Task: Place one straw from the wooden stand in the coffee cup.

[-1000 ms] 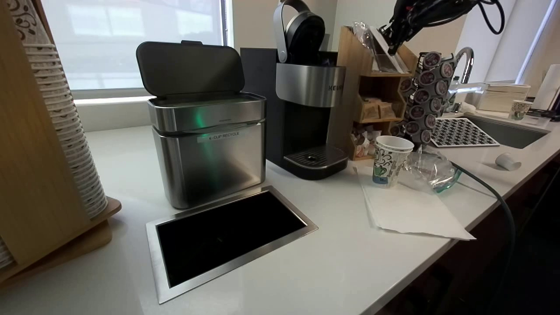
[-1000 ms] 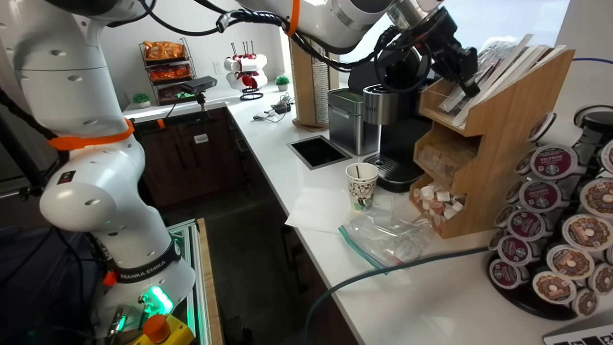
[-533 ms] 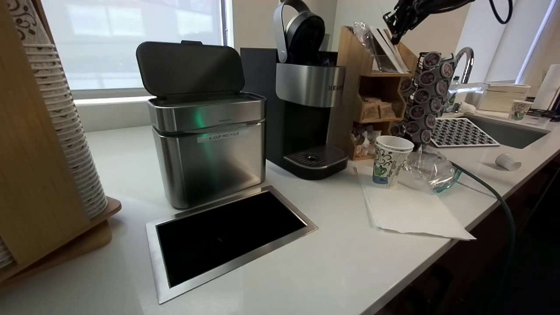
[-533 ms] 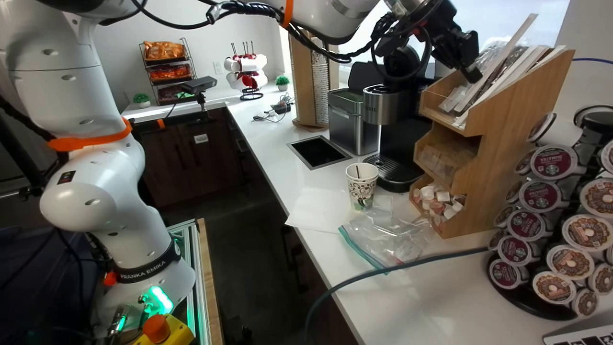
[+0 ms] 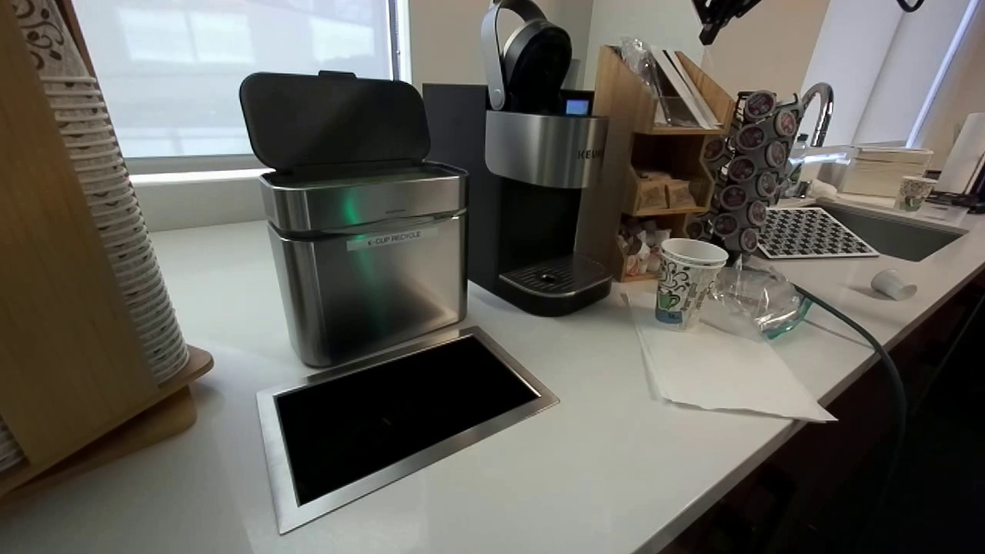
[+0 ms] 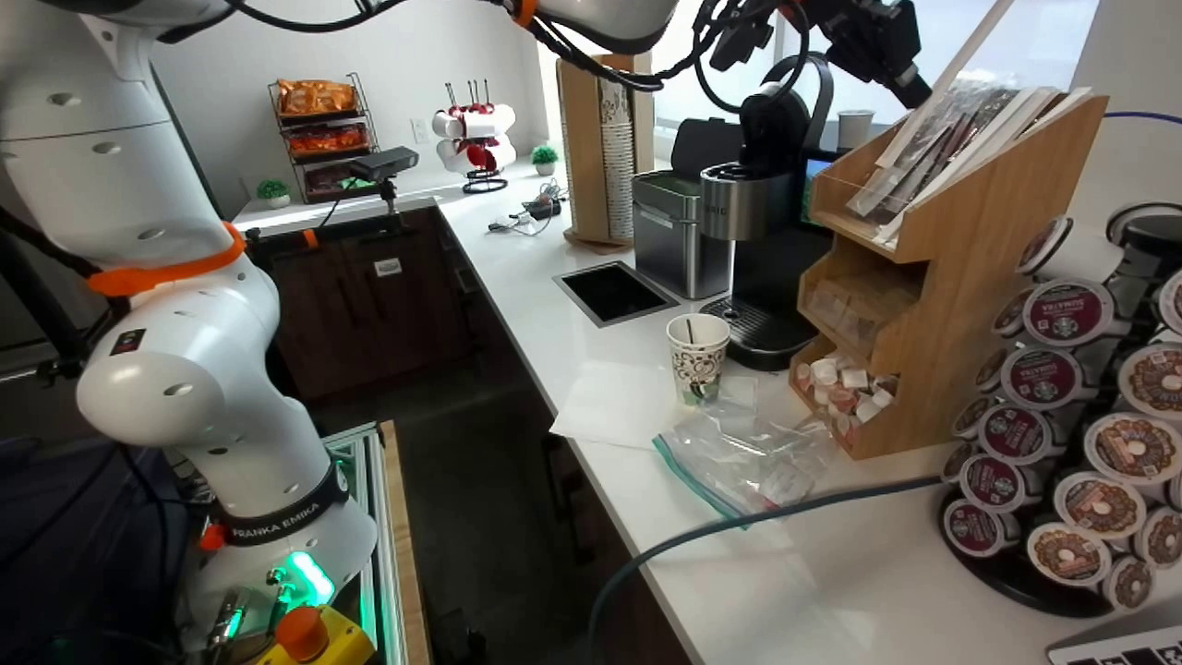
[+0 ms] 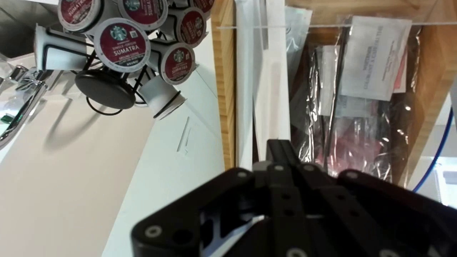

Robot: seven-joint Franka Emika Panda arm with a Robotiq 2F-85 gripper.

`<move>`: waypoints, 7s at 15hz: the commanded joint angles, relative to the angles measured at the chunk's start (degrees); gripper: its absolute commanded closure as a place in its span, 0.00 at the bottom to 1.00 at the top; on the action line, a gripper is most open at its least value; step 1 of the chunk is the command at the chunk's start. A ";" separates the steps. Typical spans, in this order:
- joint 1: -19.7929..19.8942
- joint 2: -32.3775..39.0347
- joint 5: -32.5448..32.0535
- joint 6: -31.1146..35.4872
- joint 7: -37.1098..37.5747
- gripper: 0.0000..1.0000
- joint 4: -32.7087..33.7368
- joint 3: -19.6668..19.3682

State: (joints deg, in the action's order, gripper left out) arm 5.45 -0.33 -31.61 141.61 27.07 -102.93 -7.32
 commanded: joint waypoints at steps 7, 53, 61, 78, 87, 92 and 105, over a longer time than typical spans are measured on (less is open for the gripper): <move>0.80 -7.73 -3.52 -1.00 8.41 1.00 -9.05 3.47; -5.30 -5.53 -9.88 -21.43 32.93 1.00 -17.57 11.76; -6.74 -1.52 -5.05 -32.28 26.30 1.00 -13.97 11.94; -8.18 0.72 -12.28 -30.15 31.35 1.00 -14.18 12.32; -9.97 3.79 -18.83 -21.32 44.41 1.00 -16.33 12.13; -9.87 3.95 -24.15 -17.60 50.76 1.00 -17.96 11.39; -9.84 0.63 -30.38 -15.18 55.02 1.00 -24.01 11.79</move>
State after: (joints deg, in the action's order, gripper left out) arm -4.05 2.90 -59.96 124.27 80.88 -123.62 4.65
